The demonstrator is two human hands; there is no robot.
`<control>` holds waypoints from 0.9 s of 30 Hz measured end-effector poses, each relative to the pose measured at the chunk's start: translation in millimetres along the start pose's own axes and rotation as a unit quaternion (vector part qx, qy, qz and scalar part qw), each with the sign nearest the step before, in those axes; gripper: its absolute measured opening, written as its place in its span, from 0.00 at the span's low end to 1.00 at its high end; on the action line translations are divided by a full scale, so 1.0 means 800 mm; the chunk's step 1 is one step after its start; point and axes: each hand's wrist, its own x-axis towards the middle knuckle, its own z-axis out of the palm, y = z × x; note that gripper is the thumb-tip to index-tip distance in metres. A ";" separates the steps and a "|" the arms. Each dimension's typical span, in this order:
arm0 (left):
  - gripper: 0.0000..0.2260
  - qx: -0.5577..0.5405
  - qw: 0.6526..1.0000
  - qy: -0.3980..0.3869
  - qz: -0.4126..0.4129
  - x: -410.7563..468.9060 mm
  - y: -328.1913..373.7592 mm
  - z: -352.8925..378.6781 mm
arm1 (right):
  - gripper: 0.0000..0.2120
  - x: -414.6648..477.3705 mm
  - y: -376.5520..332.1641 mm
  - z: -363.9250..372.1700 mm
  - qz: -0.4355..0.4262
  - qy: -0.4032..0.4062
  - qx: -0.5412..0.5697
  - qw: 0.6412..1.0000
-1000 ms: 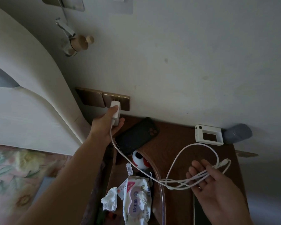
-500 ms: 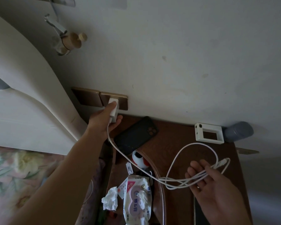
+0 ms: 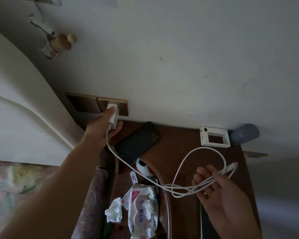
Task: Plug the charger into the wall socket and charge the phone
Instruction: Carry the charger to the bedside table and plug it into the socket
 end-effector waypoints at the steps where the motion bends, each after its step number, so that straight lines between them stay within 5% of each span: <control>1: 0.23 0.005 1.000 -0.001 0.001 0.001 0.000 0.000 | 0.08 -0.001 -0.001 -0.003 -0.004 0.000 -0.003 1.000; 12: 0.31 0.158 0.984 0.054 0.065 -0.015 -0.010 -0.010 | 0.10 -0.021 -0.017 -0.036 -0.051 -0.017 -0.131 0.990; 17: 0.29 0.183 0.963 0.145 0.134 -0.040 -0.039 -0.063 | 0.11 -0.022 -0.025 -0.059 -0.098 -0.012 -0.252 0.963; 20: 0.19 0.202 0.938 0.216 0.179 -0.061 -0.062 -0.093 | 0.11 -0.023 -0.032 -0.071 -0.122 -0.031 -0.259 0.958; 27: 0.15 0.307 0.900 0.236 0.199 -0.128 -0.120 -0.130 | 0.10 -0.033 -0.040 -0.085 -0.165 -0.024 -0.328 0.930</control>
